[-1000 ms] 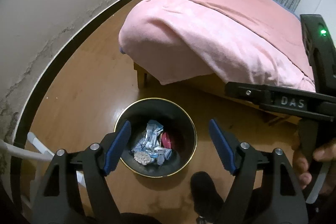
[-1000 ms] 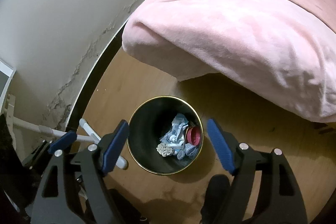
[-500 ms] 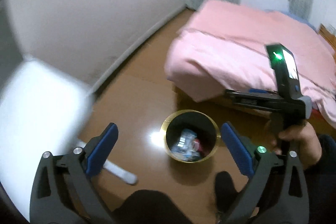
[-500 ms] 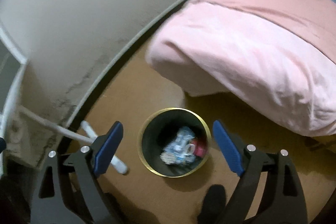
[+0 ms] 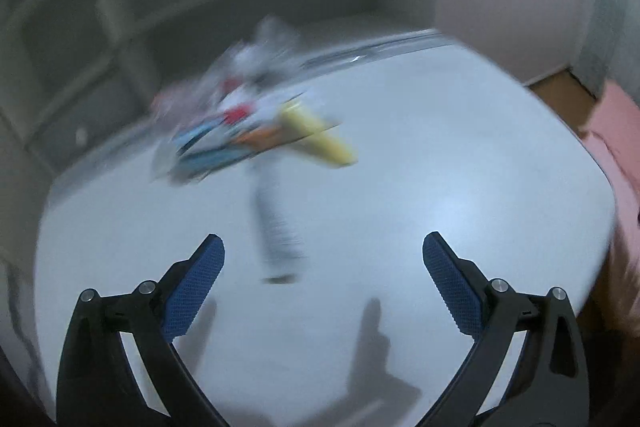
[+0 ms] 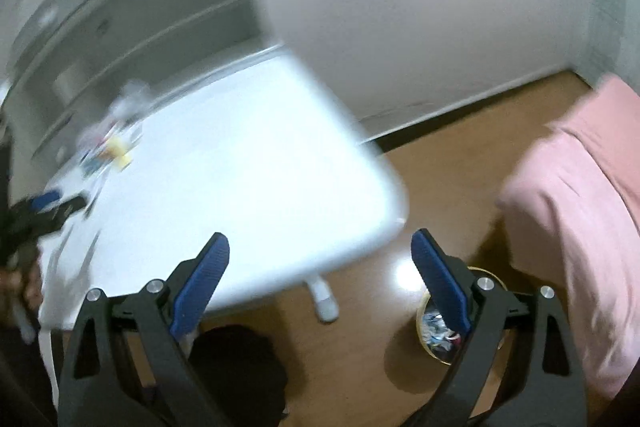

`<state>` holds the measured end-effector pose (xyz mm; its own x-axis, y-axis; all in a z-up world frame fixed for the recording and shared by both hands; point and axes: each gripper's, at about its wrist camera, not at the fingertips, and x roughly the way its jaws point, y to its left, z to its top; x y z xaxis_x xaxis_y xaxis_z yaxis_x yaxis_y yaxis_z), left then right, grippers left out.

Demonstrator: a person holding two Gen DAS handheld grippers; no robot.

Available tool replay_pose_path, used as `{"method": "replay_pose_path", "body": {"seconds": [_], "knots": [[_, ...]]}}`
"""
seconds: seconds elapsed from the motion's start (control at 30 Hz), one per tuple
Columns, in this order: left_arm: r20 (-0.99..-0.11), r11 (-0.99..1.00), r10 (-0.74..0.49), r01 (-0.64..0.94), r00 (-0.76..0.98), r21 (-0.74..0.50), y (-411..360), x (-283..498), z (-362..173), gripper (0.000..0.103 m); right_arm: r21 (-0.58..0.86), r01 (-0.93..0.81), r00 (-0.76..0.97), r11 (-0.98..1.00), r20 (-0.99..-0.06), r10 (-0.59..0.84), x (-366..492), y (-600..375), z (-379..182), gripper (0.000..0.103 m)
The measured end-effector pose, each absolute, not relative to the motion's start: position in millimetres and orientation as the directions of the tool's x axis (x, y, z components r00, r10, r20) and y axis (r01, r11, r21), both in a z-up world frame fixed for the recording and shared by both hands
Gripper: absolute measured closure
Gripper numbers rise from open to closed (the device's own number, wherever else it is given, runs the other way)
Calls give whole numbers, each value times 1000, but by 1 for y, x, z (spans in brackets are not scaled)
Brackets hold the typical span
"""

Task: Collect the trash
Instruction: 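Grasp the white paper strip with the left tool while the right tool grasps the yellow stick, then carry the paper strip and yellow stick over the black bin and open both tools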

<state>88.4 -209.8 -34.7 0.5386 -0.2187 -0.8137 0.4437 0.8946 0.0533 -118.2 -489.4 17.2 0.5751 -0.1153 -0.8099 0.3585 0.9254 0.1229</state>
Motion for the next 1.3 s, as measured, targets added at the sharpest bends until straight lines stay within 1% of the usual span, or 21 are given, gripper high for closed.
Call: {"method": "replay_pose_path", "body": {"seconds": [0.07, 0.13, 0.2, 0.33, 0.37, 0.43, 0.47, 0.53, 0.57, 0.6, 0.63, 0.67, 0.7, 0.77, 0.8, 0.87, 1.0, 1.07, 1.1, 1.13, 1.3], "knots": [[-866, 903, -208, 430, 456, 9, -192, 117, -42, 7, 113, 275, 536, 955, -842, -55, -86, -461, 19, 14], [-880, 904, -197, 427, 432, 7, -183, 128, -43, 7, 100, 183, 506, 978, -863, -7, -54, -429, 23, 14], [-891, 899, -186, 438, 415, 17, -182, 137, -45, 7, 70, 118, 485, 991, -875, 4, -26, -403, 27, 14], [-908, 893, -191, 450, 373, -3, -184, 149, -49, 7, 56, 34, 445, 998, -895, 35, 19, -371, 28, 14], [-912, 897, -192, 441, 363, -14, -184, 153, -52, 9, 59, 19, 428, 998, -903, 45, 30, -365, 26, 14], [-919, 896, -201, 442, 339, -33, -184, 156, -56, 16, 70, -17, 374, 997, -925, 71, 53, -352, 18, 14], [-923, 900, -203, 434, 327, -44, -183, 158, -58, 28, 71, -24, 356, 997, -932, 75, 61, -347, 13, 14], [-913, 905, -206, 423, 352, -41, -179, 156, -57, 45, 83, -40, 305, 996, -948, 92, 83, -340, 3, 14], [-908, 904, -212, 426, 361, -42, -178, 156, -58, 72, 88, -39, 294, 995, -951, 95, 89, -338, 0, 14], [-906, 900, -224, 432, 360, -51, -173, 154, -57, 85, 98, -43, 276, 994, -955, 106, 99, -334, -5, 14], [-905, 896, -249, 436, 345, -80, -167, 151, -57, 85, 107, -52, 256, 993, -960, 117, 107, -330, -10, 15], [-903, 893, -259, 441, 343, -88, -163, 148, -55, 87, 107, -57, 247, 993, -962, 118, 110, -327, -14, 19], [-898, 892, -252, 446, 360, -71, -158, 143, -52, 88, 98, -63, 234, 993, -966, 110, 118, -321, -20, 22], [-889, 892, -248, 448, 385, -55, -144, 134, -47, 89, 79, -91, 207, 993, -974, 97, 133, -304, -30, 32], [-886, 894, -253, 445, 388, -61, -136, 132, -45, 89, 67, -101, 197, 993, -977, 86, 140, -297, -35, 34], [-879, 897, -260, 437, 400, -66, -120, 126, -39, 89, 53, -116, 180, 992, -981, 73, 150, -286, -42, 44], [-871, 904, -255, 424, 420, -61, -94, 115, -31, 89, 25, -135, 157, 990, -987, 46, 163, -267, -55, 57], [-869, 909, -253, 411, 425, -64, -84, 112, -28, 89, 19, -135, 152, 991, -988, 39, 166, -263, -58, 70], [-869, 911, -253, 407, 426, -66, -81, 118, -28, 89, 18, -138, 147, 990, -988, 39, 166, -261, -59, 74], [-868, 912, -254, 404, 427, -68, -75, 118, -27, 89, 9, -141, 153, 990, -988, 31, 167, -258, -59, 85], [-863, 907, -260, 415, 433, -65, -80, 110, -18, 89, 2, -139, 181, 990, -983, 27, 148, -267, -49, 87]]}}
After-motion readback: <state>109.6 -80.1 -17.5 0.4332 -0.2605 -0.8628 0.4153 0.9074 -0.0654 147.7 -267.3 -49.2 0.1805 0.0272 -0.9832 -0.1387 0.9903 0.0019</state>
